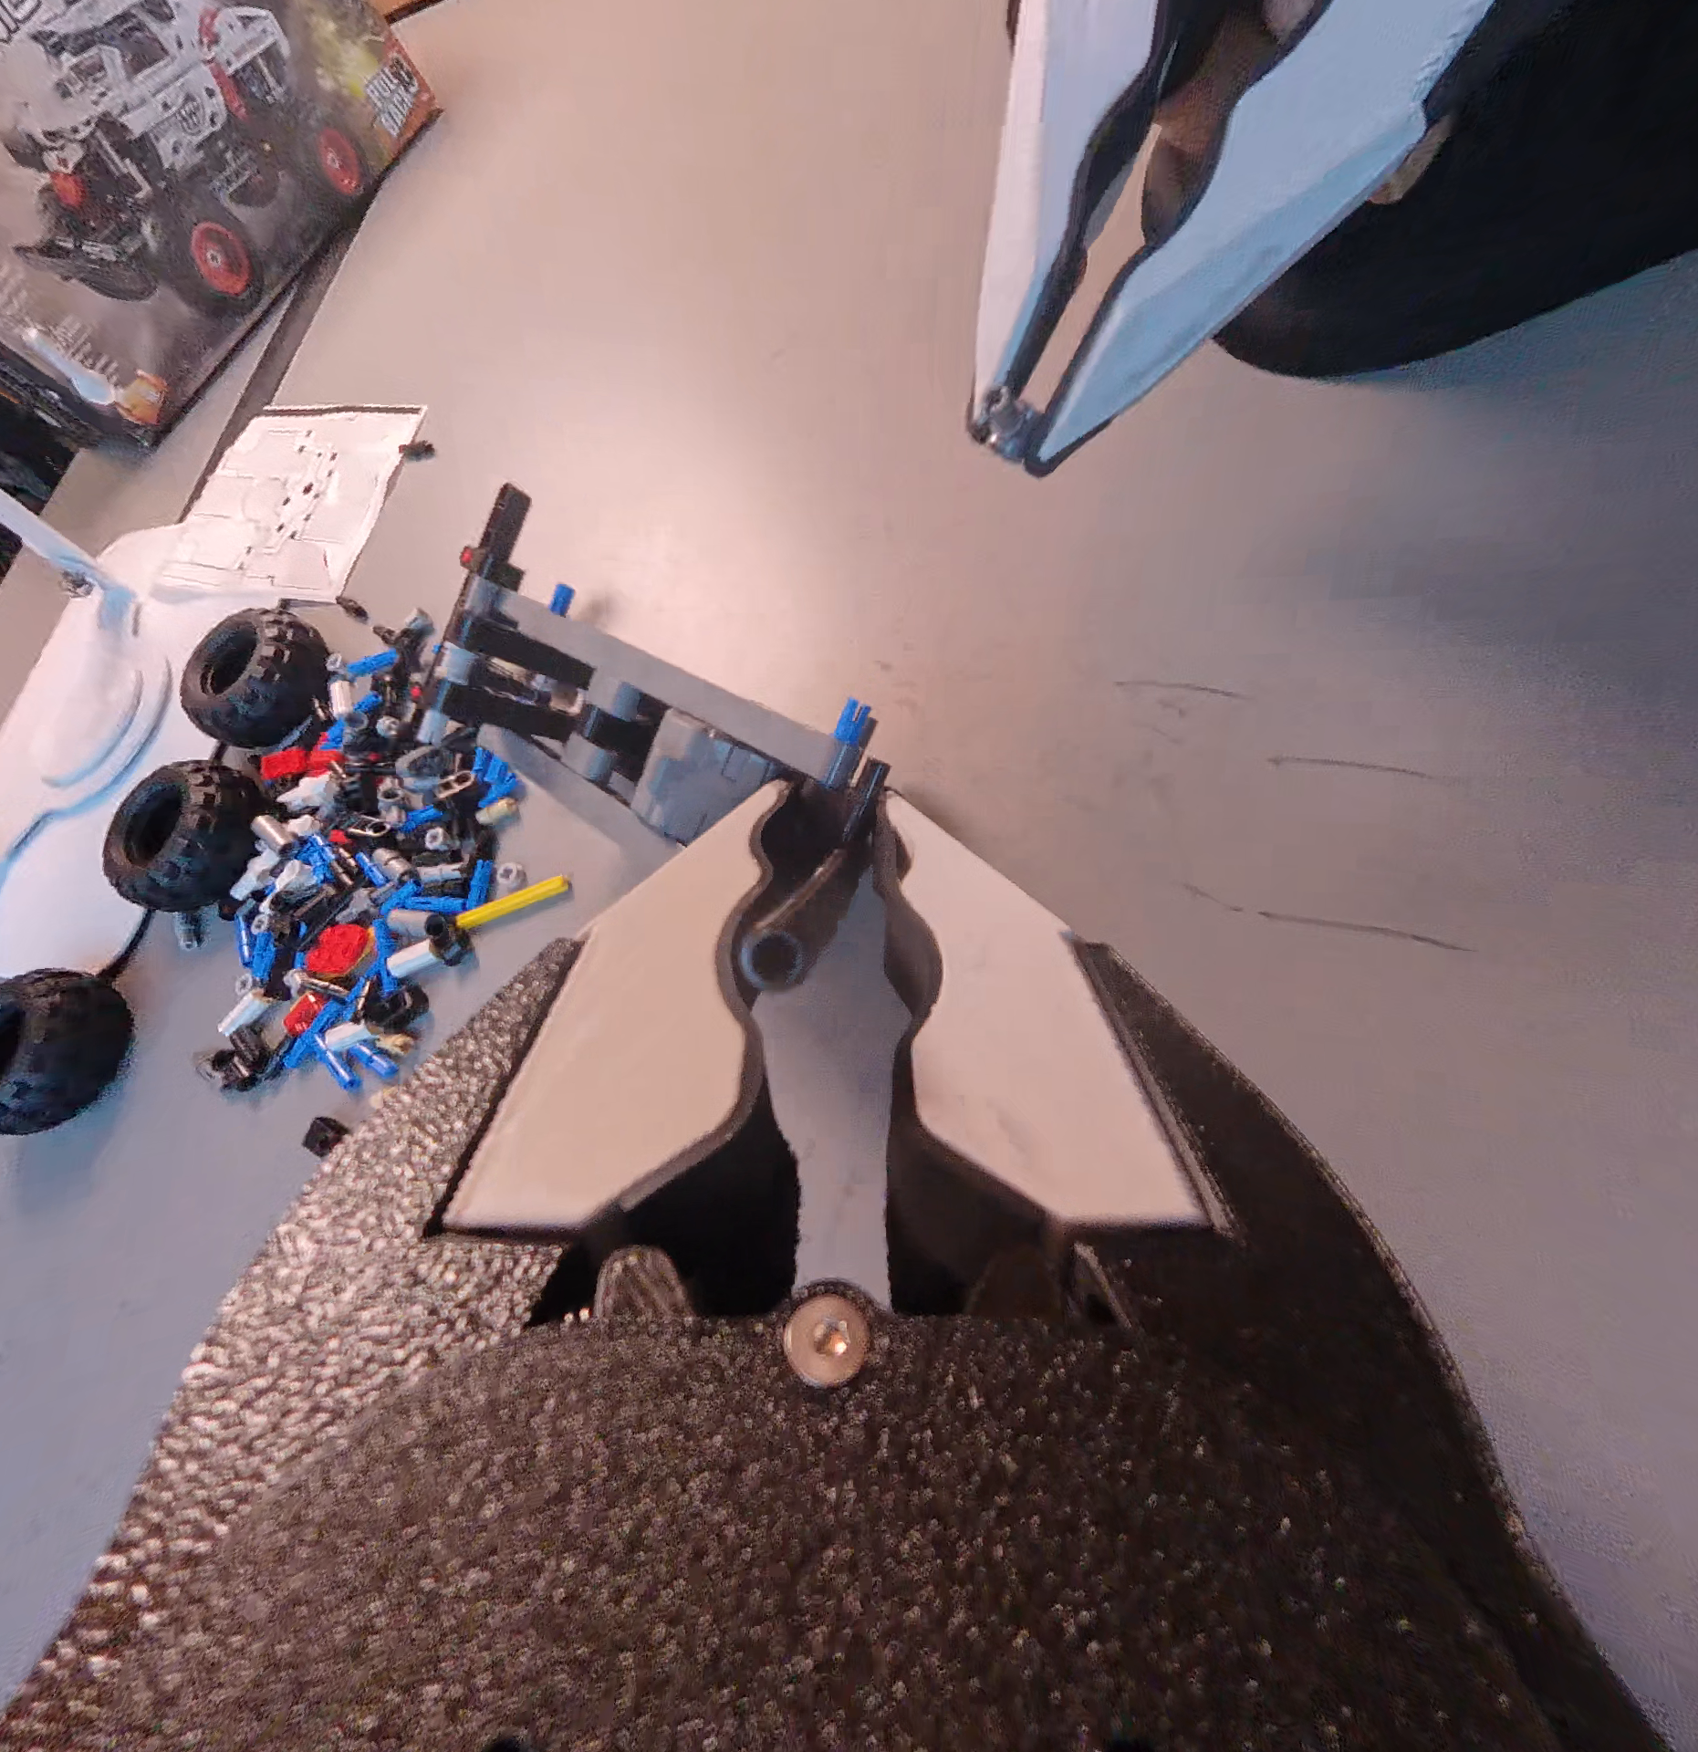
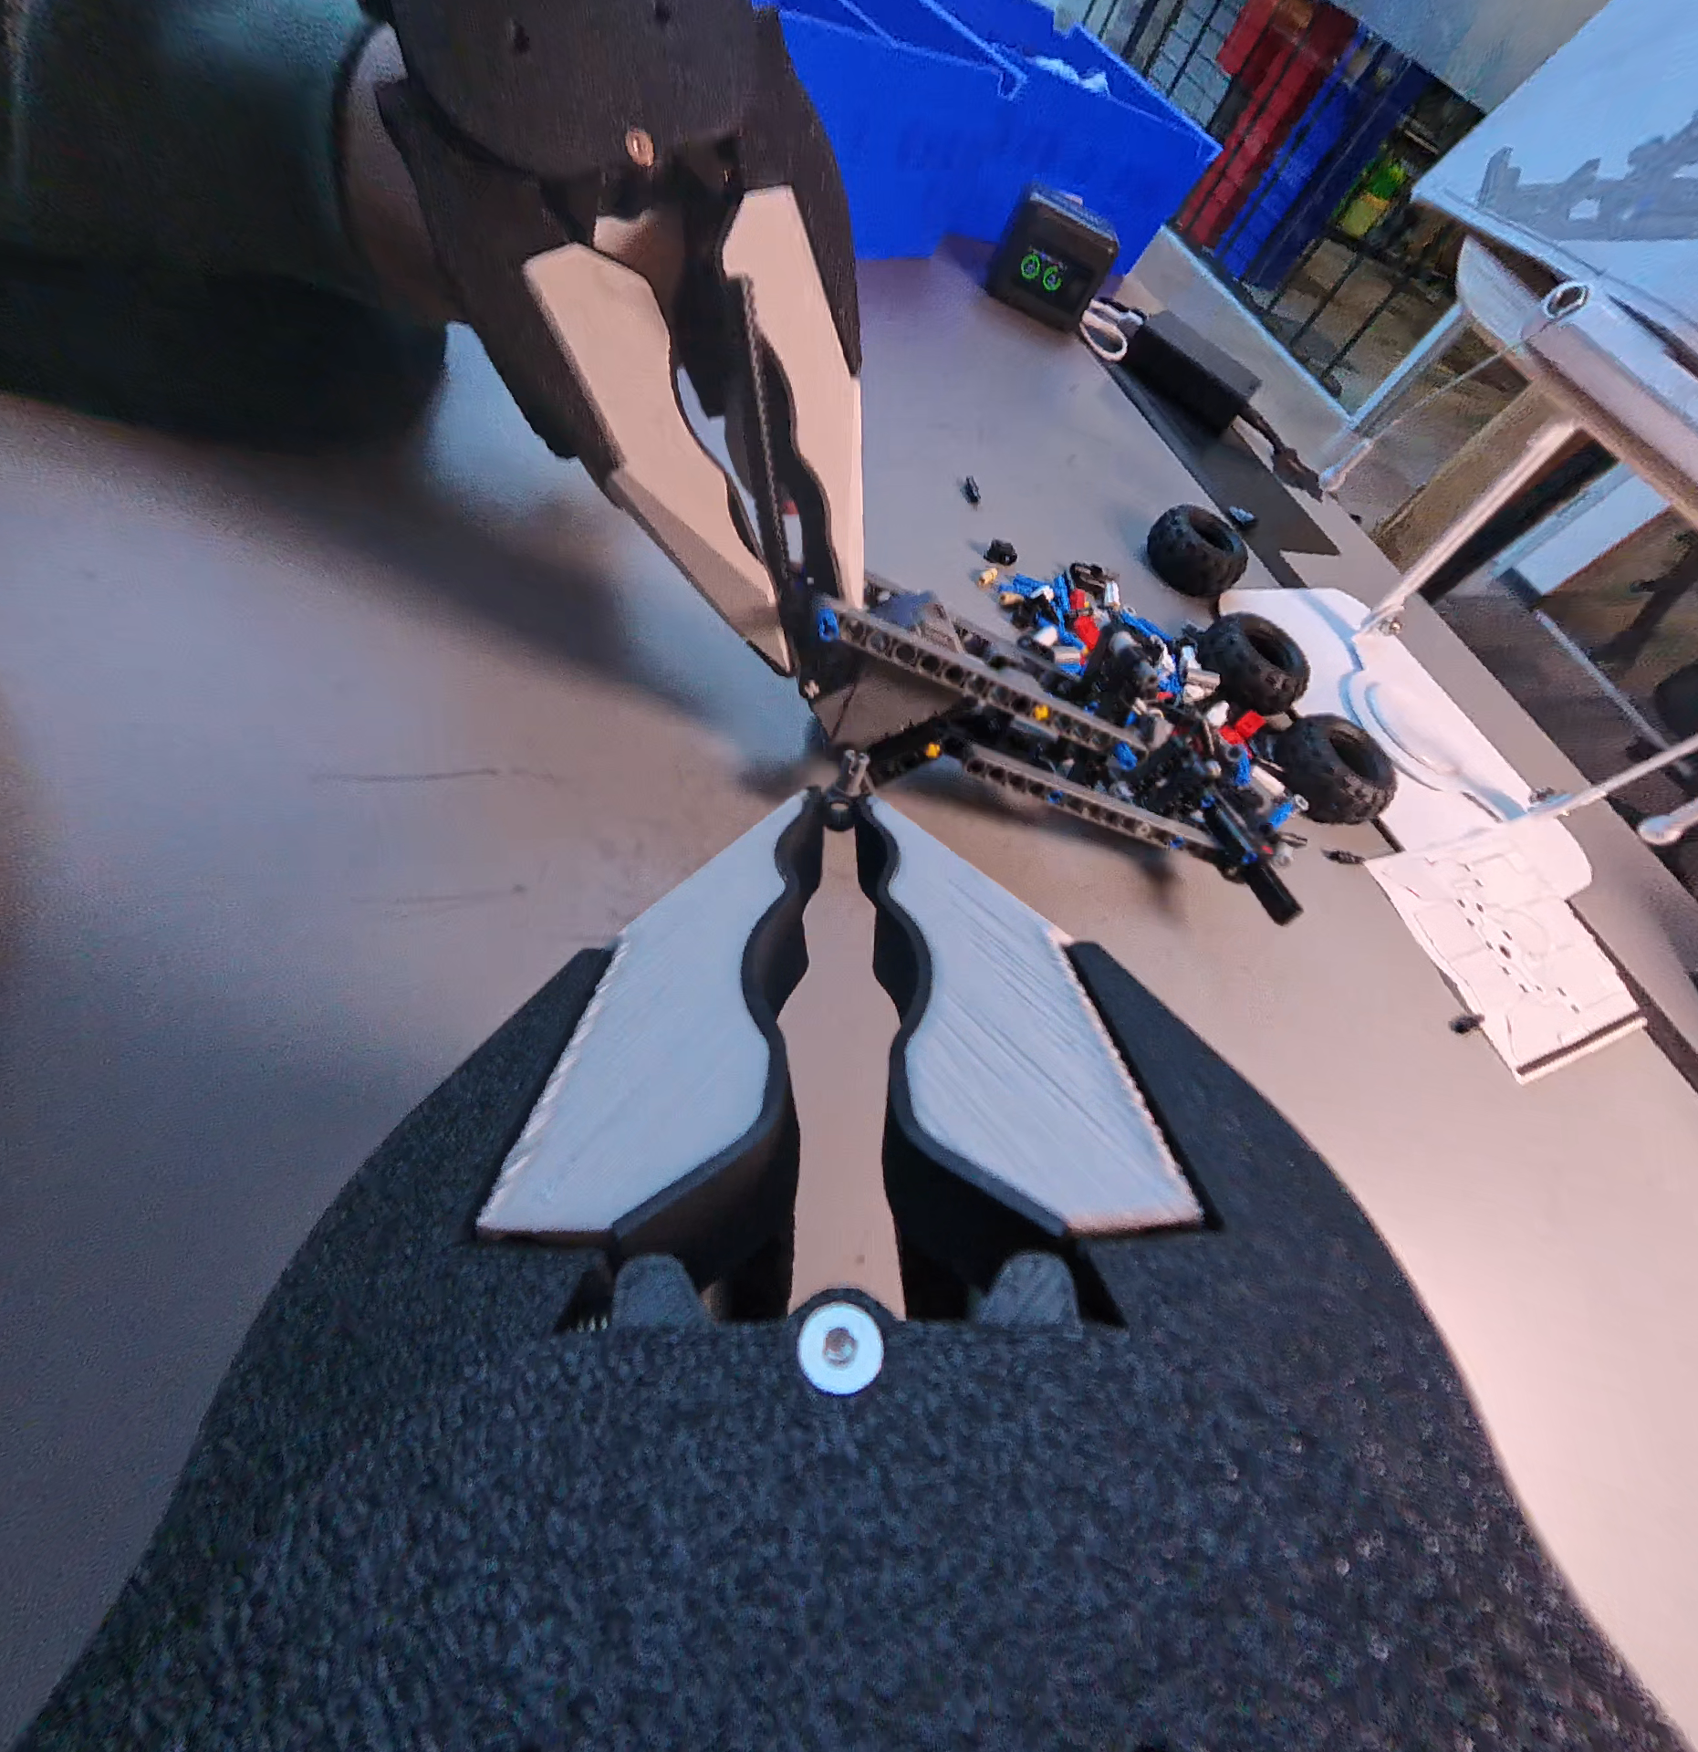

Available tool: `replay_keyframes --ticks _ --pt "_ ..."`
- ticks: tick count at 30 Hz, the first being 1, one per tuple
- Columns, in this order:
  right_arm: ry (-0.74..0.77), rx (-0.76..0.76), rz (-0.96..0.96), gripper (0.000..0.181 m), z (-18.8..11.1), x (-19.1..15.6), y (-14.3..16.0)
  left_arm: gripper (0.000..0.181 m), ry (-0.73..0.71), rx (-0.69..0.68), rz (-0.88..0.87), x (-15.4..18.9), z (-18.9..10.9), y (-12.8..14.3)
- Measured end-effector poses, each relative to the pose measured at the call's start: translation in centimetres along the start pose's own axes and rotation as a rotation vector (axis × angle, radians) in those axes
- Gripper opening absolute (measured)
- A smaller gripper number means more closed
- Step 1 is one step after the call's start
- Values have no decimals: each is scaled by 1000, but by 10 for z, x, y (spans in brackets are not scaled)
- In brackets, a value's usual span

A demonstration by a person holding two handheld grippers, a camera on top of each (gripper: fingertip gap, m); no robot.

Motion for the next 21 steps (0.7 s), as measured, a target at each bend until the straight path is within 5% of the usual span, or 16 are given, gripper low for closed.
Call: replay_keyframes --ticks 6,21 --pt "-6 79 80 5 -19 9 -11 15 68 37 58 13 7 -15" --pt "1 139 147 6 -9 57 -36 15 159 176 178 34 -1 -30"
Point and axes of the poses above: each gripper's, where its closed fingertips meet, z out along the fingers, y out of its underside, x = y × z across the jaws, the point moved 3 cm from there along -z, back along the fingers, and after that the axes turned 13 degrees about z, right-handed, at the moved point
